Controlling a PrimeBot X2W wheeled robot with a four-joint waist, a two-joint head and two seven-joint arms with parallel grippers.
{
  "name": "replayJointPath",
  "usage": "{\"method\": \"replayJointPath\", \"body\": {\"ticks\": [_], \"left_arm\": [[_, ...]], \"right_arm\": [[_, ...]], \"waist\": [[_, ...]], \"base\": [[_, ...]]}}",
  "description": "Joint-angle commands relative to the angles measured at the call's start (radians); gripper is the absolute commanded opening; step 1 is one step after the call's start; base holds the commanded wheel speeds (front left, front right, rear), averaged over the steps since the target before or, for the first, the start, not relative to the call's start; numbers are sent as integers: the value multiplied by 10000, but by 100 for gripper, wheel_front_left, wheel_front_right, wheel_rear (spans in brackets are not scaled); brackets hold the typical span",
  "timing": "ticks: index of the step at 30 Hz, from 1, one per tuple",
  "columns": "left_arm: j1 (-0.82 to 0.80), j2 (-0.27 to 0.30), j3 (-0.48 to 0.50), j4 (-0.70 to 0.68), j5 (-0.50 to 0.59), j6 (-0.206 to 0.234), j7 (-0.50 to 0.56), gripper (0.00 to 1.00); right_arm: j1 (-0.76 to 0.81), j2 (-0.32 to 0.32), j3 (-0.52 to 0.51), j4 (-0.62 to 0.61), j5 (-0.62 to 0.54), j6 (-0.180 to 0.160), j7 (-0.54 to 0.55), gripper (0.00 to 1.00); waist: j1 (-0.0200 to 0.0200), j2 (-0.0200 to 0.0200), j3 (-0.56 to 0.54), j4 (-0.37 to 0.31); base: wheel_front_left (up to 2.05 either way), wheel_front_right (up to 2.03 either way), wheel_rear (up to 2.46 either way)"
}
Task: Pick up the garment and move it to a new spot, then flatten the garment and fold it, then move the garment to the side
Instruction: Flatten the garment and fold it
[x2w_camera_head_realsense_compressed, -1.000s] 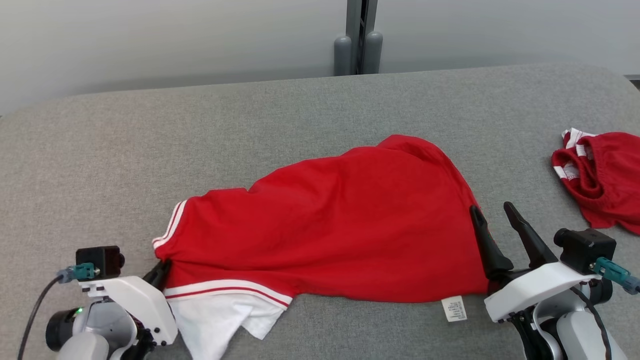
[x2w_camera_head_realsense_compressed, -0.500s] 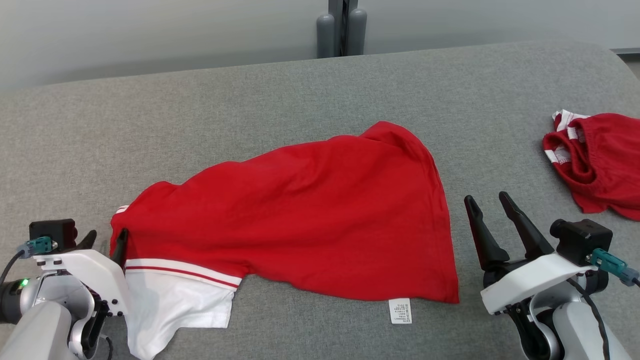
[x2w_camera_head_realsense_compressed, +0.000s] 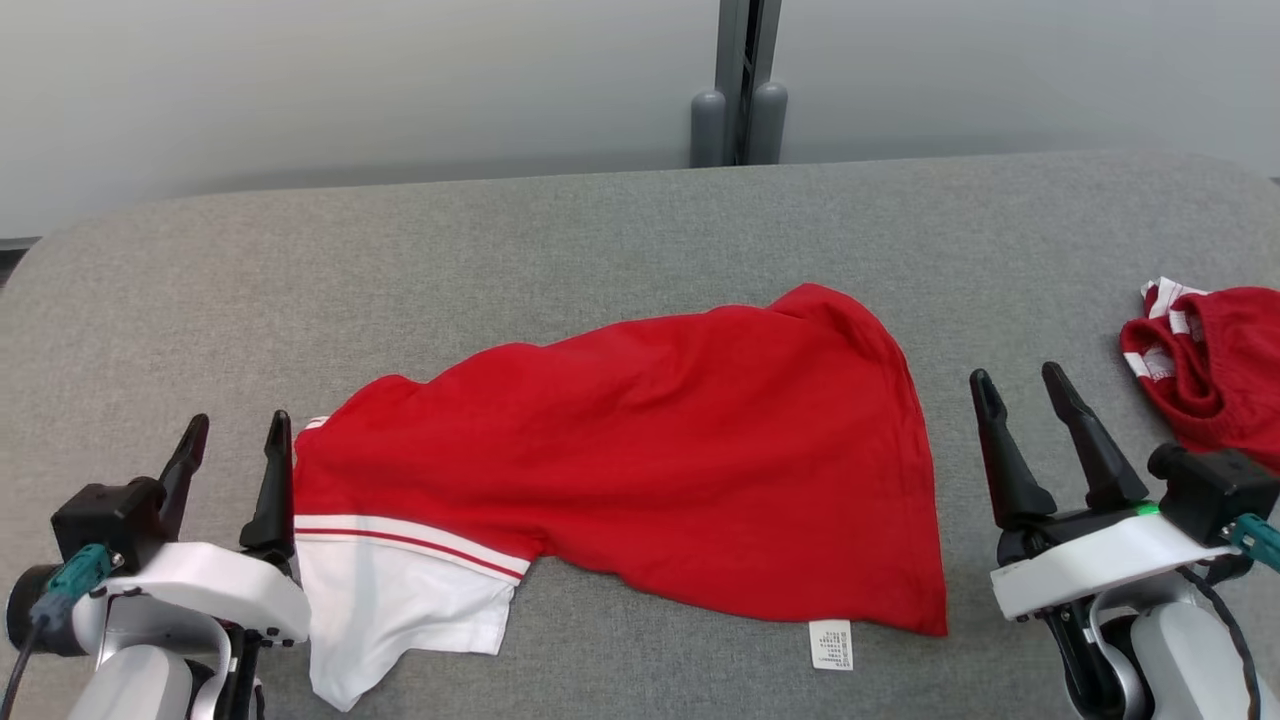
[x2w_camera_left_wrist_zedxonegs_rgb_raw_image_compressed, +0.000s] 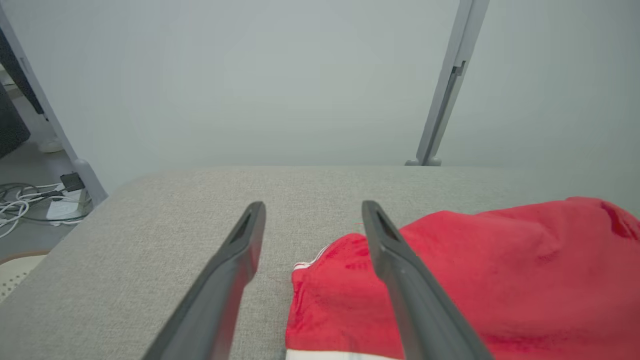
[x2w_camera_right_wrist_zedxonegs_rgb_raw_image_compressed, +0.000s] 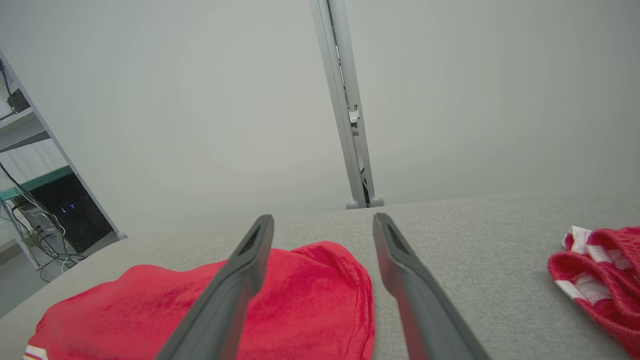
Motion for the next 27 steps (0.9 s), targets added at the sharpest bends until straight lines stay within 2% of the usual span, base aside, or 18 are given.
{"method": "replayJointPath", "body": {"ticks": [1,8,16,22,27], "left_arm": [[141,49,91,-221,67,89,-199,100],[928,-202,365,-1353,294,280,-1016,100],[1789,-897,1049,-2220,854,241,-1129,100],[2210,-1499,1638,-2593,1510,-140,-1121,100],[2362,-1784,1818,-2287,1802,-467,-1121,100]], "right_arm": [[46,-93,-35,-54,-90,2,-112,100],[192,-232,-60,-248,-405,2,-319,100],[813,49,-525,-647,-737,2,-341,100],[1478,195,-610,-1006,-922,2,-340,100],[1735,193,-615,-935,-965,2,-337,100]], "waist": [[0,0,-167,101],[0,0,-563,101],[0,0,-898,21],[0,0,-1074,-3],[0,0,-1120,-81]], "base": [[0,0,0],[0,0,0],[0,0,0],[0,0,0],[0,0,0]]}}
